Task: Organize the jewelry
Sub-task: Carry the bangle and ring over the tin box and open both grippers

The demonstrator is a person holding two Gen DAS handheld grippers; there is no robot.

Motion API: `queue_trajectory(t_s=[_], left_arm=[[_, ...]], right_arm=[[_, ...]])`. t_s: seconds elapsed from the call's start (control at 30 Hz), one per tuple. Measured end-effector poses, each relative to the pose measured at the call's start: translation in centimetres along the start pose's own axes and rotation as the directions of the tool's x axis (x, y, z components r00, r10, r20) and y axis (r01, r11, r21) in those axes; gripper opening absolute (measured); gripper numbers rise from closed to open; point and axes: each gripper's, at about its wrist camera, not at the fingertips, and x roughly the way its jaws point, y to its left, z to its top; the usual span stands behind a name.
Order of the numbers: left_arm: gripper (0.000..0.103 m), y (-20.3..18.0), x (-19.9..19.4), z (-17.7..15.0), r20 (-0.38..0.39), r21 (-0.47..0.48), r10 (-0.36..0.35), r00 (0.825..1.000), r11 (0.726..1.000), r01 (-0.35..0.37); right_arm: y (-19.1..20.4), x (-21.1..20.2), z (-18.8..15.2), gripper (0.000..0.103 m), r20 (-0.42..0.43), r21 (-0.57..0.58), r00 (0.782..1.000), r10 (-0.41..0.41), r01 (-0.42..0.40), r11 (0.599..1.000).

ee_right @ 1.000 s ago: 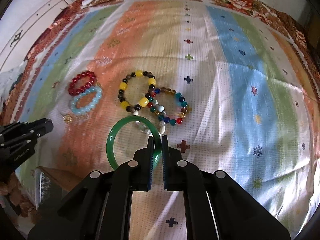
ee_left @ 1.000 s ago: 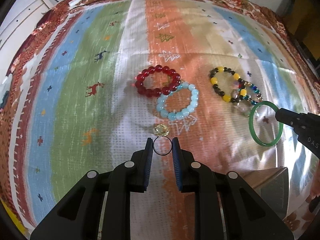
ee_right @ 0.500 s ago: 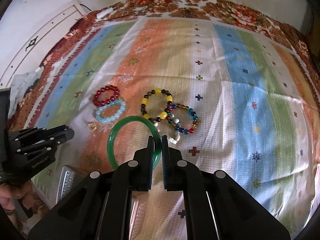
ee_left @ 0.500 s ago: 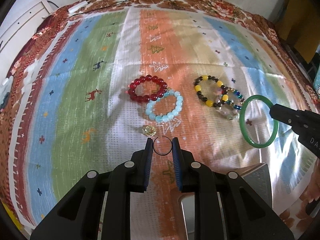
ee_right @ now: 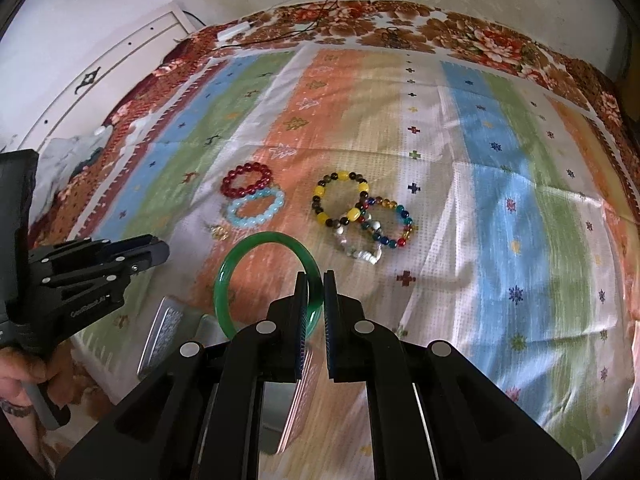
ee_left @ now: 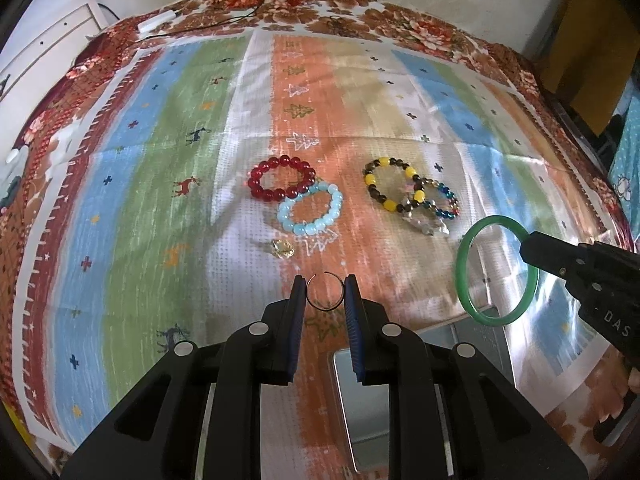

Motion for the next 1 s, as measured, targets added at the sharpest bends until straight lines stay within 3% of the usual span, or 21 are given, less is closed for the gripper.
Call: queue_trajectory(t_s=[0.67,1.0], left_arm=[[0.019,-2.7,-3.1,-5.9,0.037,0.073,-0.008,0.999,0.997,0.005],[0.019,-2.6,-3.1,-6.5,0.046,0.078,0.005,0.999,0.997,-0.008]], right_arm=[[2.3,-1.6,-5.3,0.009,-0.016,-0.042,1.000,0.007,-0.008,0.999],[2.7,-1.4,-5.6,0.009,-0.015,-0.056,1.000,-0.001,0.001,0.998]])
